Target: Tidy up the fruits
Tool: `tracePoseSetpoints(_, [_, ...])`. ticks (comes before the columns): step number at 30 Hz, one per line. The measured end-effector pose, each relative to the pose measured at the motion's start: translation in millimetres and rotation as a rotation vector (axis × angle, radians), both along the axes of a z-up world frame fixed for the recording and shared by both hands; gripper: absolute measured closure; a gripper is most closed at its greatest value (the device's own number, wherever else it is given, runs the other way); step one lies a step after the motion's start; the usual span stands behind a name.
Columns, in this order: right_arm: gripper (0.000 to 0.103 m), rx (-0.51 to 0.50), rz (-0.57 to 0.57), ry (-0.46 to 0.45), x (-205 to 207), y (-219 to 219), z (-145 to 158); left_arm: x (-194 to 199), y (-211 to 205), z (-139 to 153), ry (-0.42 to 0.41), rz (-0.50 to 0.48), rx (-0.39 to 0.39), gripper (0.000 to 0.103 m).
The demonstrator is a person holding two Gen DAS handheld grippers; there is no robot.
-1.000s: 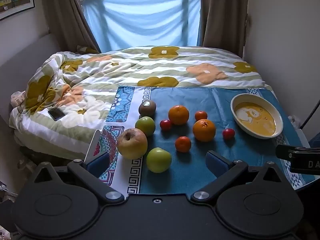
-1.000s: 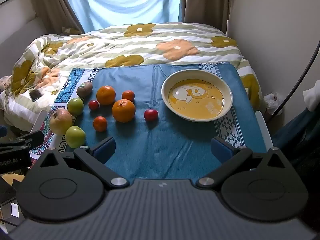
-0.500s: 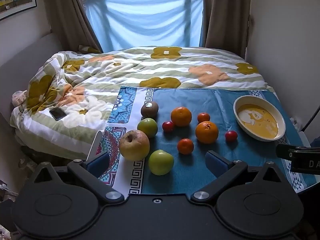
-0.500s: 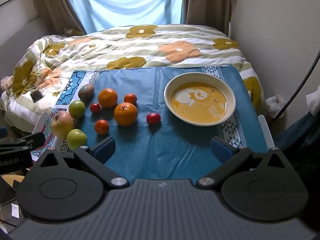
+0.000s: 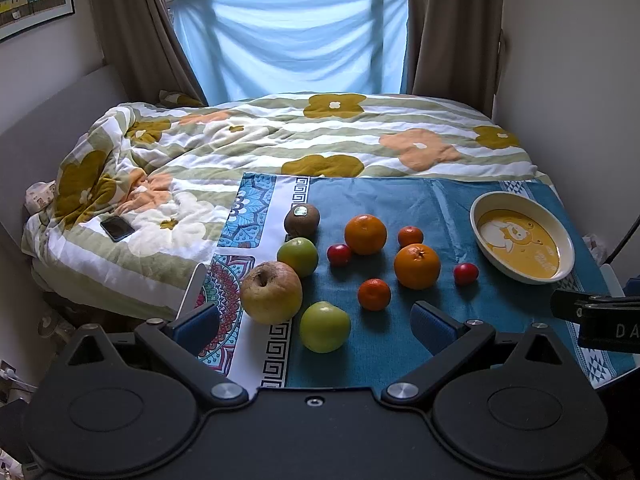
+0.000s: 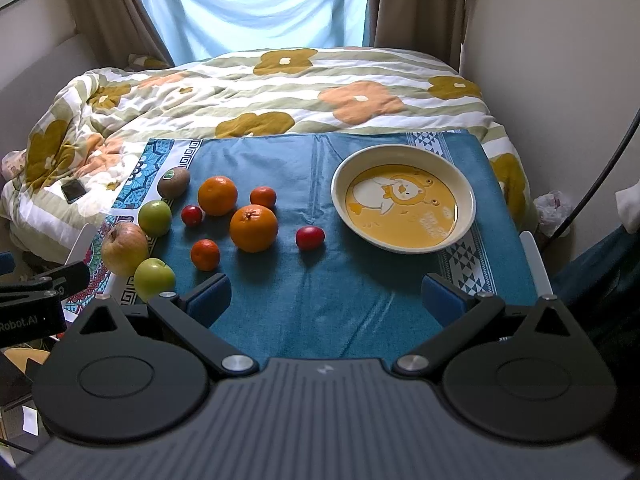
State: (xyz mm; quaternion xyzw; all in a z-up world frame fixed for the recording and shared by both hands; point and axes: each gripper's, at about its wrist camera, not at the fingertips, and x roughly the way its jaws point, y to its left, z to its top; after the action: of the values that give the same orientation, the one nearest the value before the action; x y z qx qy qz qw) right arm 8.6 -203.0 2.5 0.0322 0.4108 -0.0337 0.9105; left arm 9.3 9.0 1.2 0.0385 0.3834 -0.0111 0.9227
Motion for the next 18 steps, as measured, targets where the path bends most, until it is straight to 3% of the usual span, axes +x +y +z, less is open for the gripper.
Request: tracePoseSetpoints(18, [0.000, -0.001, 0.001, 0.002, 1.3, 0.3, 0.2, 3.0, -2.1, -5.9, 0.003, 0.005, -0.008, 0.000])
